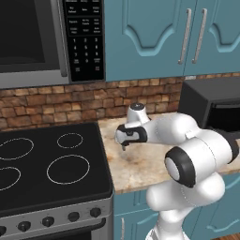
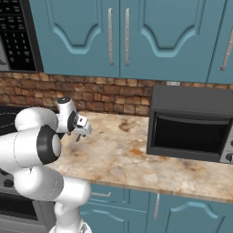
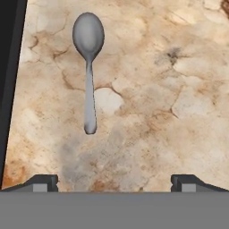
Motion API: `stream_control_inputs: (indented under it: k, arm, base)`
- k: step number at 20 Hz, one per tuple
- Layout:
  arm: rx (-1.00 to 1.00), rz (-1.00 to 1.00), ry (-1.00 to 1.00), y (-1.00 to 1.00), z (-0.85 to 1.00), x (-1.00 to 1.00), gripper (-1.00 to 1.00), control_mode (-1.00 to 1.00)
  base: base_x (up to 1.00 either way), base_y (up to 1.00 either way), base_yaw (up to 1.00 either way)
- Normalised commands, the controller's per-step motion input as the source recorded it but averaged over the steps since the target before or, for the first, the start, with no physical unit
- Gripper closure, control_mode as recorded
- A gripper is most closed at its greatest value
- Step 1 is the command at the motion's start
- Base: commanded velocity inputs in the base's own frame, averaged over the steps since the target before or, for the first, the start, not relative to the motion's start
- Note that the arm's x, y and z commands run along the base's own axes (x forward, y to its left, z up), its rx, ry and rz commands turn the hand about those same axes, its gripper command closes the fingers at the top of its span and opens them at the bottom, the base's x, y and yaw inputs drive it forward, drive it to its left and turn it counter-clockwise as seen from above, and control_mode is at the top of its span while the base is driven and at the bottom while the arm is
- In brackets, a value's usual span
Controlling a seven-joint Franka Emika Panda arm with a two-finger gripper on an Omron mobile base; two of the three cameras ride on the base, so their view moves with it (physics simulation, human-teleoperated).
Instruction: Organize the utensils by type. Pick up the wooden spoons from the counter and place them in the open cabinet. Then pick up the metallic utensils from the counter and place them in the open drawer.
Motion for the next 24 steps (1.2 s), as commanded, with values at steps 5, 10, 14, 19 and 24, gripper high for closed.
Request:
stream_control_inputs:
  k: [5,10,14,19,24]
  arm:
    - [0.00,0.00,0.00,0.01,-0.09,0.20,-1.00,-1.00]
    - [0.00,0.00,0.00,0.06,-0.10,0.17,-1.00,-1.00]
    - [0.00,0.00,0.00,0.13,-0.17,0.31,-1.00,-1.00]
    - [0.00,0.00,0.00,0.12,-0.20,0.34,-1.00,-1.00]
    - [0.00,0.00,0.00,0.04,-0.21,0.33,-1.00,-1.00]
  base:
    - [0.00,0.00,0.00]
    - [0.00,0.00,0.00]
    - [0.00,0.00,0.00]
    - [0.00,0.00,0.00]
    - [0.00,0.00,0.00]
